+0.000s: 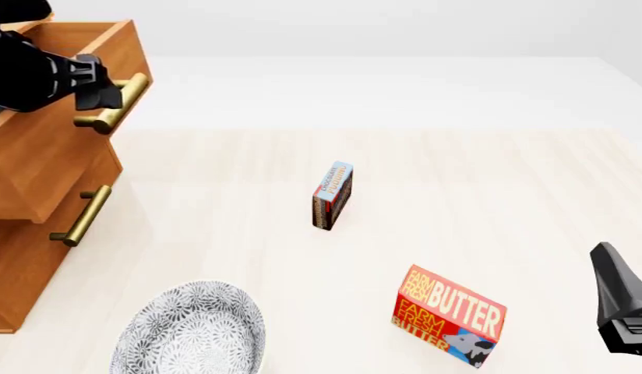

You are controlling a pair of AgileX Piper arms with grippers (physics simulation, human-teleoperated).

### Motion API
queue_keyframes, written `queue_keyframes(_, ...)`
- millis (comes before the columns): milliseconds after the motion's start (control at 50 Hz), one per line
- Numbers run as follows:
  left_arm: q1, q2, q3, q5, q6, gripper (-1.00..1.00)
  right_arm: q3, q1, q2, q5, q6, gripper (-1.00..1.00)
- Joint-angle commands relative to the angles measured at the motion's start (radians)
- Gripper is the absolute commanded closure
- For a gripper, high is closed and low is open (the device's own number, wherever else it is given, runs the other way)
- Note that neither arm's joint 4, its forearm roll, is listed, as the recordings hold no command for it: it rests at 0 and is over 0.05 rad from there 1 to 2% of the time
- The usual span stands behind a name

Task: Put the chocolate pudding in the top drawer of the cabinet and close it.

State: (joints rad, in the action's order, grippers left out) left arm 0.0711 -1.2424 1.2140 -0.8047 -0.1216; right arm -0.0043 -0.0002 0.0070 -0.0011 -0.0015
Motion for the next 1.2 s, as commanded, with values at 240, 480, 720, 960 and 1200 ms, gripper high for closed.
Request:
queue_keyframes(240,0.045,-0.015,-0.015,0.034,-0.016,-1.00,0.000,0.000,0.000,0.000,0.000,-1.00)
queue_keyframes(480,0.053,-0.012,-0.027,0.040,-0.020,-1.00,0.000,0.000,0.000,0.000,0.000,-1.00)
queue_keyframes(720,0.064,-0.016,-0.024,0.051,-0.026,-1.00,0.000,0.000,0.000,0.000,0.000,-1.00)
queue_keyframes(960,0.082,-0.029,-0.023,0.062,-0.030,-1.00,0.000,0.000,0.000,0.000,0.000,-1.00)
queue_keyframes(1200,0.097,-0.036,-0.029,0.076,-0.029,-1.00,0.000,0.000,0.000,0.000,0.000,-1.00)
